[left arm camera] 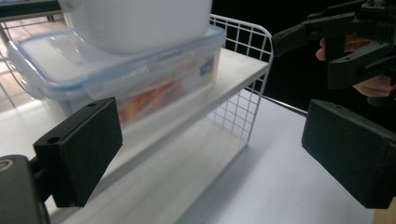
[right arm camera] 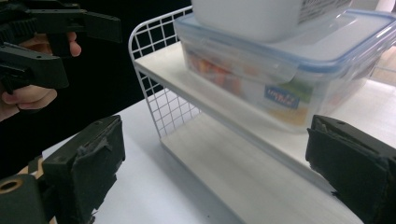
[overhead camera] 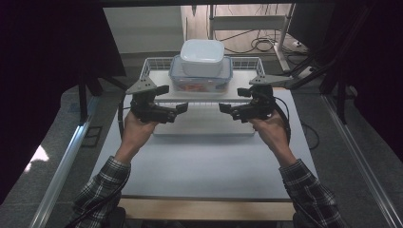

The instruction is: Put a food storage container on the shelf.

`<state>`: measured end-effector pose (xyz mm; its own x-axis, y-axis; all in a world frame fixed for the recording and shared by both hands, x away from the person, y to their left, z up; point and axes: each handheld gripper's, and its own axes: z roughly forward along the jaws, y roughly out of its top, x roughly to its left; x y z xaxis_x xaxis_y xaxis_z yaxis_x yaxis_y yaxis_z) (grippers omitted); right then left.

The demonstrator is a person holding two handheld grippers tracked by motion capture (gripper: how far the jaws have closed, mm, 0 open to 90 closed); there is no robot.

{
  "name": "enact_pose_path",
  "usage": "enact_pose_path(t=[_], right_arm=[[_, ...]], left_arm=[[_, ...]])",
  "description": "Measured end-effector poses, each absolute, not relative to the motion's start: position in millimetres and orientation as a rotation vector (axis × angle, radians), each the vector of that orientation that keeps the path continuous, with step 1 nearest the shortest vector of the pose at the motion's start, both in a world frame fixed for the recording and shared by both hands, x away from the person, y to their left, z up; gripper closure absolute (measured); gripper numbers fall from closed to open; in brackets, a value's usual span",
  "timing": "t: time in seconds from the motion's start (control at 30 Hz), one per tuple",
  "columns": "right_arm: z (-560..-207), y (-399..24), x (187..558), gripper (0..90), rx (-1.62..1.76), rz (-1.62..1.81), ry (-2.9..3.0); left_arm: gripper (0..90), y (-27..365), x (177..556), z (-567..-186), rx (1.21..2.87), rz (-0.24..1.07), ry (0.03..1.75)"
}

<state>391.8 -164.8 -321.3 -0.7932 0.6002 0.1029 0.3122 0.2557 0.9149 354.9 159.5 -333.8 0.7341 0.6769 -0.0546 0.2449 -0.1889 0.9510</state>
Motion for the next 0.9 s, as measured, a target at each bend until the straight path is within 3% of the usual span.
enact_pose_path(t=[0.9], right_arm=[[-372.9,-167.4,360.5,1.8,0.783,1.506,2.331]], left_arm=[[3.7,150.9,320.2,-405.8,1.819,0.399,0.723]])
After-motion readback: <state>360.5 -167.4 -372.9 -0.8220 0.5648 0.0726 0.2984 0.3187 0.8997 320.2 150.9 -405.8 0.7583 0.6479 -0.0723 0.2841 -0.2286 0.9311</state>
